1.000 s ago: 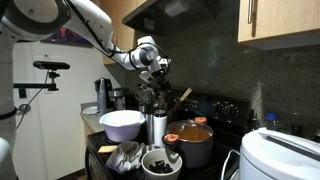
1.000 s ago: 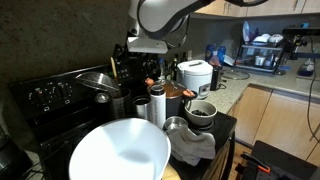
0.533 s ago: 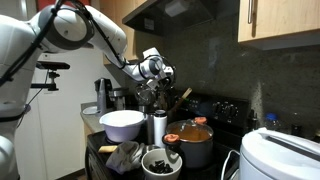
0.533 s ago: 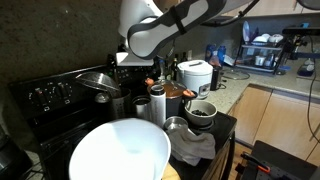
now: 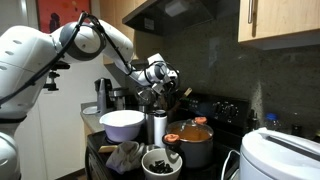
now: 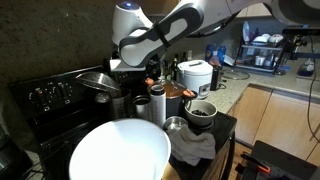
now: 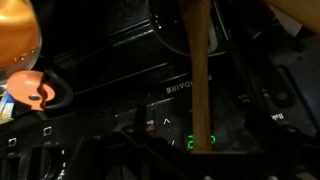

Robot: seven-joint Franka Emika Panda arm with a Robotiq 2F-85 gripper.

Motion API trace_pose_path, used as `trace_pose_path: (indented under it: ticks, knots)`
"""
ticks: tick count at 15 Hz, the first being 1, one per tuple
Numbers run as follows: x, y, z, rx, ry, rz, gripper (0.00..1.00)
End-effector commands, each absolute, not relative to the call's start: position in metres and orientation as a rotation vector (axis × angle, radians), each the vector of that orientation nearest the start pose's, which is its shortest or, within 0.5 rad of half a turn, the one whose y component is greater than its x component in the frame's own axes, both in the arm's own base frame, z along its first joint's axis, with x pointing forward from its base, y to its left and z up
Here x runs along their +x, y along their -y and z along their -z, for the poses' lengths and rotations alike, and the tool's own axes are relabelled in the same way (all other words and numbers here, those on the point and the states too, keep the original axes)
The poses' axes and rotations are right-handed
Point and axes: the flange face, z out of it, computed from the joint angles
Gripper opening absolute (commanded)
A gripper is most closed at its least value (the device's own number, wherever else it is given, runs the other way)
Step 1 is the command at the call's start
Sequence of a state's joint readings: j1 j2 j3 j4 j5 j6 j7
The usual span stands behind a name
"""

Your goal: Use the wooden spatula to mix the contents of the bowl and put it back

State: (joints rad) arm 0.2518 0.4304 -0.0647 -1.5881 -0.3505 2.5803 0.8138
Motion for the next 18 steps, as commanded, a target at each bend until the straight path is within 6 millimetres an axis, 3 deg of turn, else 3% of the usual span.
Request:
trace_pose_path:
  ticks: [1,5,7,9,16,18]
  knots:
    - [0.723,-0.148,-0.447,-2.919,-0.575,1.047,1.00]
    - [0.736,-0.148,-0.439,-2.933,-0.578,1.074,1.00]
    - [0.740,-0.147,-0.437,-2.937,-0.577,1.086,0.74]
    - [0.744,-0.147,-0.435,-2.936,-0.578,1.101,0.58]
    - [0.746,-0.149,-0.443,-2.919,-0.585,1.141,0.05]
    - [0.743,-0.155,-0.450,-2.919,-0.579,1.151,0.00]
